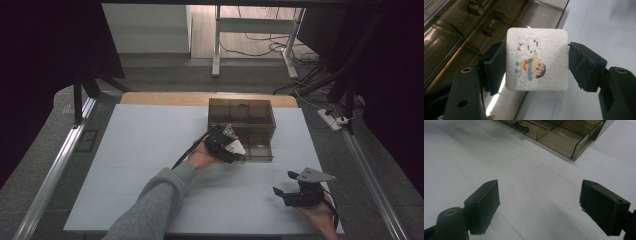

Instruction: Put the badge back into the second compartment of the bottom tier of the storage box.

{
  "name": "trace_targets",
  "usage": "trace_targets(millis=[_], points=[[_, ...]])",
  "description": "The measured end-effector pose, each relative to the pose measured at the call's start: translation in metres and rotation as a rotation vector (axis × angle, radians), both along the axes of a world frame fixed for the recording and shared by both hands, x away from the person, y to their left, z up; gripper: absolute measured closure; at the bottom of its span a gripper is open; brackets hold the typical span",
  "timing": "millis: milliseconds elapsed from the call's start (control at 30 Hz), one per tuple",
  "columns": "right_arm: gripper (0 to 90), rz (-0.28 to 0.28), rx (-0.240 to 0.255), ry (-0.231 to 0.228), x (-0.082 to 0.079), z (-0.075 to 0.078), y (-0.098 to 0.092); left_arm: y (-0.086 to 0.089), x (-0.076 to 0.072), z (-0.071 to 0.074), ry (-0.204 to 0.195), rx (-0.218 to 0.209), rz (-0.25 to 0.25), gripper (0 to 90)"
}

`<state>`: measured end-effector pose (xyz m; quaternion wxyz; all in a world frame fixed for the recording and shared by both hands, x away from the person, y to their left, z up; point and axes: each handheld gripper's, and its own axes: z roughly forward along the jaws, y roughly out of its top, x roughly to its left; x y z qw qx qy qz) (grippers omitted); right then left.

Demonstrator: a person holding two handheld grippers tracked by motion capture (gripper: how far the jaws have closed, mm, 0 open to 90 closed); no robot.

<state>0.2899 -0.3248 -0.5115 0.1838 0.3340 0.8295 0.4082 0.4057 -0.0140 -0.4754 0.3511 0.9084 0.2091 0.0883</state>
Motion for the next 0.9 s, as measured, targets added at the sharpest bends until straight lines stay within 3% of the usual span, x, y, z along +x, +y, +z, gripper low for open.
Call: trace_targets(millis=[567, 900], points=[[16.4, 0.005, 0.006, 0.000, 0.000, 0.000, 0.000, -0.023, 0.010, -0.008, 0.022, 0.016, -0.020, 32.2], [16.4, 0.003, 0.008, 0.000, 0.000, 0.000, -0.001, -0.025, 0.013, -0.009, 0.030, 0.018, -0.021, 32.2]])
